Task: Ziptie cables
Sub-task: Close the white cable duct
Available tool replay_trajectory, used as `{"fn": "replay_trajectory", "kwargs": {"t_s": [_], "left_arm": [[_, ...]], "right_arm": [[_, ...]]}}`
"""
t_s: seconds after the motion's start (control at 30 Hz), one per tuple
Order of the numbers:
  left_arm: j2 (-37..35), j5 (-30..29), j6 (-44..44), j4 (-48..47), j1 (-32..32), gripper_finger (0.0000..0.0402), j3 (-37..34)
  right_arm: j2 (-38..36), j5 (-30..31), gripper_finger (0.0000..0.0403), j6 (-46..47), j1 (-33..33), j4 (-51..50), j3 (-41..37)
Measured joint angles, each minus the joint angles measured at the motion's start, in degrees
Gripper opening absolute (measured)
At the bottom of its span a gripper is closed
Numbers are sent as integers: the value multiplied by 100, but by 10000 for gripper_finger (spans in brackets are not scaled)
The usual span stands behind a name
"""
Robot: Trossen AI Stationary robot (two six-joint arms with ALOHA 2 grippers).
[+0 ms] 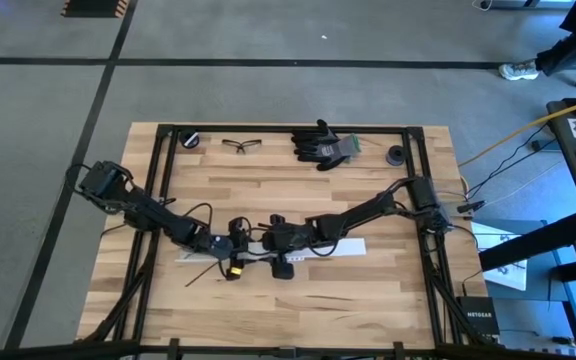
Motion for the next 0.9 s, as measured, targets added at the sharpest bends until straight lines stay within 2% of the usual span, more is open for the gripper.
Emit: {"fn": "replay_trajectory", "kwargs": {"t_s": [0.33, 0.53, 0.9], "left_arm": [[-53, -125, 5, 10, 84, 288, 36], [-476, -120, 16, -571, 72, 290, 89], [-1525, -150, 24, -1605, 70, 290, 148]], "right_arm": [[16, -111, 301, -36, -48, -193, 38], [-71, -131, 308, -271, -83, -774, 166], [-413, -42, 310, -579, -83, -845, 163]]}}
